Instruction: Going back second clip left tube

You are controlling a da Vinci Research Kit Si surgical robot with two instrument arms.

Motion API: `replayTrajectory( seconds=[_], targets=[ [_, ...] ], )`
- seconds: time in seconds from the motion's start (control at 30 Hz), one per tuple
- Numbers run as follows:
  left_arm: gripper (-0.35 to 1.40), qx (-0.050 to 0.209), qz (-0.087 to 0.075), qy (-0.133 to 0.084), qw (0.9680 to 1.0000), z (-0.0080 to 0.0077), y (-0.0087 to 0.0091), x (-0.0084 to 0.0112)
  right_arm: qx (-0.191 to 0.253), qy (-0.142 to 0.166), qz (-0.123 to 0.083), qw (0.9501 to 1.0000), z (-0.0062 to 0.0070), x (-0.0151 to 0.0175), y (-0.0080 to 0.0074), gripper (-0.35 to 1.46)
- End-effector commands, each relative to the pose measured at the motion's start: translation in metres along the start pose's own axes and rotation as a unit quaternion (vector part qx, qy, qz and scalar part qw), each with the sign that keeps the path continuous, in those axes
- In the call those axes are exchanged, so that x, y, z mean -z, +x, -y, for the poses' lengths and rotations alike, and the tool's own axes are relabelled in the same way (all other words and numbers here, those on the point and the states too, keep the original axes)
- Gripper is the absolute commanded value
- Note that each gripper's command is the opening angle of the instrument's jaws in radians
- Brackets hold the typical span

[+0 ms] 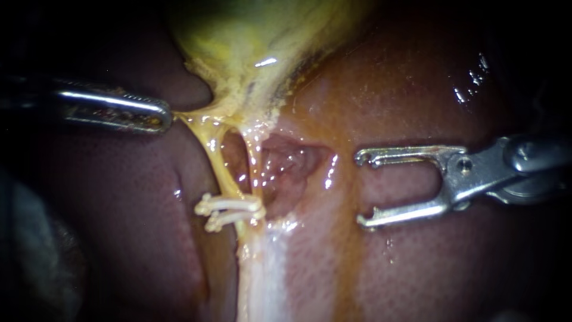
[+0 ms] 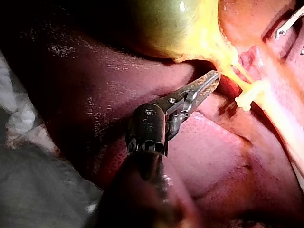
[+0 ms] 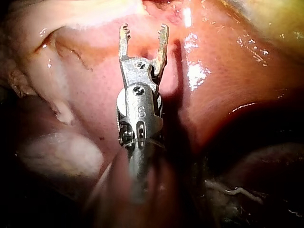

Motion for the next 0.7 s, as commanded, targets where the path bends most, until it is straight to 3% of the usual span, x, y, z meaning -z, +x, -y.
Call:
replayTrajectory(
  seconds=[0.03, 0.33, 0.7],
  targets=[
    [-0.35, -0.001, 0.001, -0.002, 1.0000, 0.0000, -0.0001, -0.0005, 0.000, 0.000, 0.000, 1.0000, 0.0000, 0.0000, 0.0000, 0.50],
    [-0.35, -0.006, 0.005, -0.010, 0.9999, 0.0001, -0.0014, -0.0039, 0.001, 0.001, 0.000, 1.0000, 0.0002, 0.0002, -0.0001, 0.49],
    [-0.35, -0.007, 0.004, -0.013, 0.9999, 0.0004, -0.0018, -0.0043, 0.000, 0.000, 0.000, 1.0000, 0.0003, 0.0003, 0.0001, 0.49]
  ],
)
